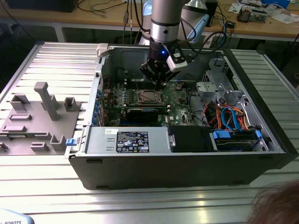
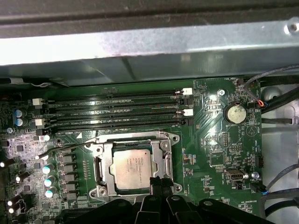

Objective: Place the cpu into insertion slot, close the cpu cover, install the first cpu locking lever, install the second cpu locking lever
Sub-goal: 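Install the first cpu locking lever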

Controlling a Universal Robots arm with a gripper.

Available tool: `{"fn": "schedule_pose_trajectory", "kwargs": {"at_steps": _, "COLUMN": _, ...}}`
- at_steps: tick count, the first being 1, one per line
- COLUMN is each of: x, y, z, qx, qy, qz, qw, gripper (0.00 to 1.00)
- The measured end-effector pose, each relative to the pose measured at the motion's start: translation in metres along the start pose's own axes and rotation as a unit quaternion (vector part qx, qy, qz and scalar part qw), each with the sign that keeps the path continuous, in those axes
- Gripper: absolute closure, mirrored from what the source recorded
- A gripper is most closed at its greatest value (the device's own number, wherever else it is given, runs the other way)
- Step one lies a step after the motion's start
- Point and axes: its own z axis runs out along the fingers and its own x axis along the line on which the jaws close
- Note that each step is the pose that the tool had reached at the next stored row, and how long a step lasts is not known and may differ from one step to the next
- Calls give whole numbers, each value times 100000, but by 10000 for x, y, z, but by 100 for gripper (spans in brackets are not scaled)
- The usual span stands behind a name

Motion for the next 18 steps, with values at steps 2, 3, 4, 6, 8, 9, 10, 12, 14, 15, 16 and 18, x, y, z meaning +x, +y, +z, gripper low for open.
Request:
{"fn": "schedule_pose_trajectory", "kwargs": {"at_steps": 2, "x": 0, "y": 0, "z": 0, "qx": -9, "qy": -26, "qz": -339, "qw": 99999, "gripper": 89}}
{"fn": "schedule_pose_trajectory", "kwargs": {"at_steps": 3, "x": 0, "y": 0, "z": 0, "qx": -10, "qy": -36, "qz": -488, "qw": 99999, "gripper": 89}}
{"fn": "schedule_pose_trajectory", "kwargs": {"at_steps": 4, "x": 0, "y": 0, "z": 0, "qx": -16, "qy": -46, "qz": -629, "qw": 99998, "gripper": 89}}
{"fn": "schedule_pose_trajectory", "kwargs": {"at_steps": 6, "x": 0, "y": 0, "z": 0, "qx": -16, "qy": -61, "qz": -835, "qw": 99996, "gripper": 89}}
{"fn": "schedule_pose_trajectory", "kwargs": {"at_steps": 8, "x": 0, "y": 0, "z": 0, "qx": -21, "qy": -72, "qz": -1015, "qw": 99995, "gripper": 89}}
{"fn": "schedule_pose_trajectory", "kwargs": {"at_steps": 9, "x": 0, "y": 0, "z": 0, "qx": -24, "qy": -83, "qz": -1156, "qw": 99993, "gripper": 89}}
{"fn": "schedule_pose_trajectory", "kwargs": {"at_steps": 10, "x": 0, "y": 0, "z": 0, "qx": -26, "qy": -88, "qz": -1235, "qw": 99992, "gripper": 89}}
{"fn": "schedule_pose_trajectory", "kwargs": {"at_steps": 12, "x": 0, "y": 0, "z": 0, "qx": -28, "qy": -102, "qz": -1424, "qw": 99990, "gripper": 89}}
{"fn": "schedule_pose_trajectory", "kwargs": {"at_steps": 14, "x": 0, "y": 0, "z": 0, "qx": -31, "qy": -115, "qz": -1591, "qw": 99987, "gripper": 89}}
{"fn": "schedule_pose_trajectory", "kwargs": {"at_steps": 15, "x": 0, "y": 0, "z": 0, "qx": -33, "qy": -118, "qz": -1666, "qw": 99986, "gripper": 89}}
{"fn": "schedule_pose_trajectory", "kwargs": {"at_steps": 16, "x": 0, "y": 0, "z": 0, "qx": -33, "qy": -127, "qz": -1773, "qw": 99984, "gripper": 89}}
{"fn": "schedule_pose_trajectory", "kwargs": {"at_steps": 18, "x": 0, "y": 0, "z": 0, "qx": -39, "qy": -142, "qz": -1998, "qw": 99980, "gripper": 89}}
